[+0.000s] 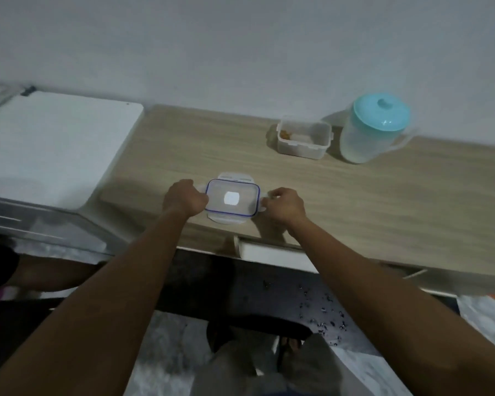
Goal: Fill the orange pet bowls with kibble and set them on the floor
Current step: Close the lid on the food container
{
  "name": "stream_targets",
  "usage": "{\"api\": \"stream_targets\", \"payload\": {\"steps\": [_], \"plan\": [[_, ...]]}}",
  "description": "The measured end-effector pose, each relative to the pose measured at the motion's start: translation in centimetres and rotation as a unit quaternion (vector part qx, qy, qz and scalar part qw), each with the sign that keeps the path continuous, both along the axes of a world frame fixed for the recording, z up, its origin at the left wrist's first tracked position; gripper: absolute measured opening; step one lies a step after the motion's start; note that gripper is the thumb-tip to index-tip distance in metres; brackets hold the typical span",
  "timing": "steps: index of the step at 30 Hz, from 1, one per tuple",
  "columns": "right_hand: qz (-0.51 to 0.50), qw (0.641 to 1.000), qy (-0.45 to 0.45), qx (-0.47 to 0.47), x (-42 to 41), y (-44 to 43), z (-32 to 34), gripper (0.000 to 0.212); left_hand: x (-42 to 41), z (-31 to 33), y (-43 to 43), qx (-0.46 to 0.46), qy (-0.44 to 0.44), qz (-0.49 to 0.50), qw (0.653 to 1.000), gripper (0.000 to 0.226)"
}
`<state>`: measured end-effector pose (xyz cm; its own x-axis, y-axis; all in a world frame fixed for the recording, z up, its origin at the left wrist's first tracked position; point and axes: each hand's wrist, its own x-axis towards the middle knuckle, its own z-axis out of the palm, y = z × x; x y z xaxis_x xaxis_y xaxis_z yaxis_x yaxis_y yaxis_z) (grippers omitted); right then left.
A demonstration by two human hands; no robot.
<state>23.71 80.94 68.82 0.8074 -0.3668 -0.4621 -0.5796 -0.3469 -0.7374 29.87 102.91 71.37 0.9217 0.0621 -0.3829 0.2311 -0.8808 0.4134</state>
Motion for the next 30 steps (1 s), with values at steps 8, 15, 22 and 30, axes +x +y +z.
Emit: {"api": "stream_targets", "payload": {"steps": [8, 15, 22, 30], "plan": [[-0.131, 0.990, 0.043, 0.000, 1.4, 2.8, -0.9, 0.009, 4.8, -1.5, 2.9, -0.153, 0.053, -0.004, 0.987, 0.016], [-0.306, 0.943, -0.093, 0.088, 1.2, -0.9, 3.2, 0.011, 8.5, 0.8, -0.8, -0.349, 0.017, -0.030, 0.936, 0.011], [-0.377, 0.871, -0.234, 0.208, 3.0, -5.0, 8.2, 0.016, 10.3, 4.9, -7.7, -0.552, 0.114, 0.018, 0.826, 0.017], [-0.393, 0.865, -0.279, 0.139, 5.6, -9.0, 6.4, 0.020, 12.1, 3.2, -13.9, -0.541, 0.023, 0.057, 0.839, 0.020]]}}
